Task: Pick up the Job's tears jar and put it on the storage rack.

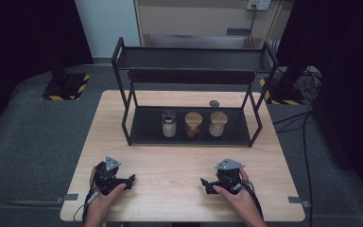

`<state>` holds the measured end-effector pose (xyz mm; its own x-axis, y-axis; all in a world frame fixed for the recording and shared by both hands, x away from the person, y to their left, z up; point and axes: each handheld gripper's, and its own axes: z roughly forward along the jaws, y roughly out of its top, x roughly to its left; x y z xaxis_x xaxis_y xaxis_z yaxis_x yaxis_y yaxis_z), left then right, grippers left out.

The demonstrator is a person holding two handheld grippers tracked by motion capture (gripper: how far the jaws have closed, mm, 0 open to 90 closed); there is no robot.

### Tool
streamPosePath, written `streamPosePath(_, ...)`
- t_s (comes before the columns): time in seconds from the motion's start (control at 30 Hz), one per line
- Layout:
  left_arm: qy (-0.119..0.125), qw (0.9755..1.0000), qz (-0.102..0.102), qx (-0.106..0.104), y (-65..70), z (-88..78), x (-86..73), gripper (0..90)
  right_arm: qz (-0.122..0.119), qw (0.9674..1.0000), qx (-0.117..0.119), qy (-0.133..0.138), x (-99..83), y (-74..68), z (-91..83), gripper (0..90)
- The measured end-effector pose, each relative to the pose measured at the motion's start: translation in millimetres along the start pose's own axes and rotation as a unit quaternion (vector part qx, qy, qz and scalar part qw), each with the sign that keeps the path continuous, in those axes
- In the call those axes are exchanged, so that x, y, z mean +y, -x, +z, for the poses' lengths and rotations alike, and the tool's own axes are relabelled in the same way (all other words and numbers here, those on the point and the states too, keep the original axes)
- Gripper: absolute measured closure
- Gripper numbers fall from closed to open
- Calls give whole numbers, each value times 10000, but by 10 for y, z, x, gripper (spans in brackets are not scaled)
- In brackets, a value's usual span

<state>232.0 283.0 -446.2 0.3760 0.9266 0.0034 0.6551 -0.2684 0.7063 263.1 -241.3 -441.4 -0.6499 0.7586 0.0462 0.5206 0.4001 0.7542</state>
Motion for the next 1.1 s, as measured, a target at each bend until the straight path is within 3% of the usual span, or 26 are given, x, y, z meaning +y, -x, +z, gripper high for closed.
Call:
streamPosePath(0.47,1,10000,-2,0,0,0,0,0,-127,9995,-3,-294,25,-41,126,23)
streamPosePath(1.1,2,10000,-10,7,4,0,-1,0,-210,9994,-3,-267,2,-49,136,6)
